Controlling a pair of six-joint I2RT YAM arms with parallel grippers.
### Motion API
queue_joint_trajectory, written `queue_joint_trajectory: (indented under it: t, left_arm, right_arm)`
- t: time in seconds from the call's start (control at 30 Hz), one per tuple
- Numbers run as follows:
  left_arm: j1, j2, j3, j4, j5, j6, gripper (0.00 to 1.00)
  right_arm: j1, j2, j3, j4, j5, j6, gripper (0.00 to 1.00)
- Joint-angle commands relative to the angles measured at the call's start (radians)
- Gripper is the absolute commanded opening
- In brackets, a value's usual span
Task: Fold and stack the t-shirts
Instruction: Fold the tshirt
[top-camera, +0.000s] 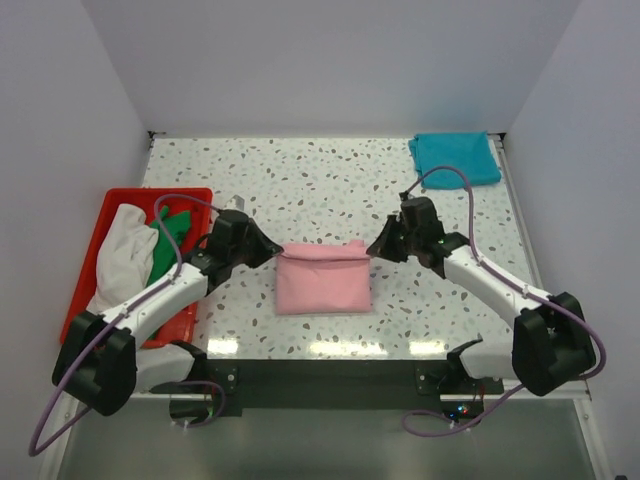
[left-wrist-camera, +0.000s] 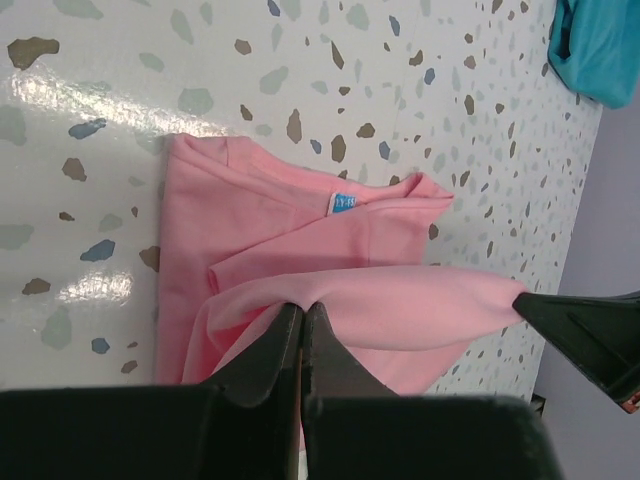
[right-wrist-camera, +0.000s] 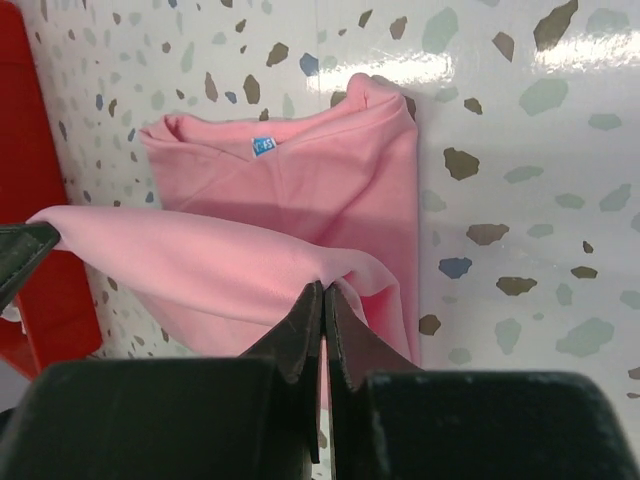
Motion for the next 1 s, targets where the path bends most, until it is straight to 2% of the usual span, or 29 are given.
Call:
queue_joint_trajectory:
  t: [0.0,0.23,0.4,0.43,0.47,0.53,0.57,0.6,0.7,0.73,0.77,0.83,0.97]
  left_arm:
    - [0.009,-0.025,0.042,-0.087,-0.034,0.041,0.0]
    - [0.044,0.007,0.091,-0.096,-0.036,0.065,0.0]
    - [0.104,0.116,0.117,-0.012,0.02,0.084,0.0]
    - [0.116,0.166,0.124,0.002,0.023,0.09,0.0]
    - [0.121,0.193,0.135,0.034,0.026,0.093,0.0]
    - [0.148,0.263,0.138,0.083,0.044,0.098,0.0]
    - [0.159,0.288,0.146,0.115,0.055,0.098,0.03]
    - [0.17,0.329,0.154,0.167,0.082,0.108,0.17]
    - [0.21,0.392,0.229,0.178,0.11,0.148,0.53]
    - [0.225,0.391,0.241,0.18,0.115,0.156,0.55]
    - [0.231,0.382,0.25,0.181,0.113,0.157,0.57]
    - [0.244,0.347,0.262,0.157,0.107,0.177,0.62]
    - [0.233,0.264,0.235,0.053,0.032,0.197,0.63]
  right_arm:
    - [-0.001,-0.027,0.069,-0.082,0.068,-0.032,0.0]
    - [0.001,0.043,0.165,-0.104,0.085,-0.056,0.0]
    - [-0.004,0.214,0.265,-0.07,0.082,-0.079,0.0]
    - [-0.01,0.291,0.283,-0.064,0.076,-0.084,0.0]
    - [-0.013,0.329,0.329,-0.05,0.068,-0.096,0.02]
    - [-0.028,0.443,0.377,-0.032,0.048,-0.108,0.13]
    - [-0.036,0.486,0.43,-0.021,0.042,-0.119,0.18]
    - [-0.043,0.517,0.461,-0.024,0.038,-0.124,0.29]
    - [-0.083,0.597,0.546,-0.036,0.004,-0.137,0.48]
    - [-0.1,0.602,0.558,-0.041,-0.002,-0.14,0.57]
    - [-0.108,0.591,0.578,-0.061,-0.001,-0.157,0.6]
    - [-0.111,0.558,0.581,-0.079,0.024,-0.179,0.61]
    - [-0.105,0.447,0.519,-0.11,0.073,-0.202,0.59]
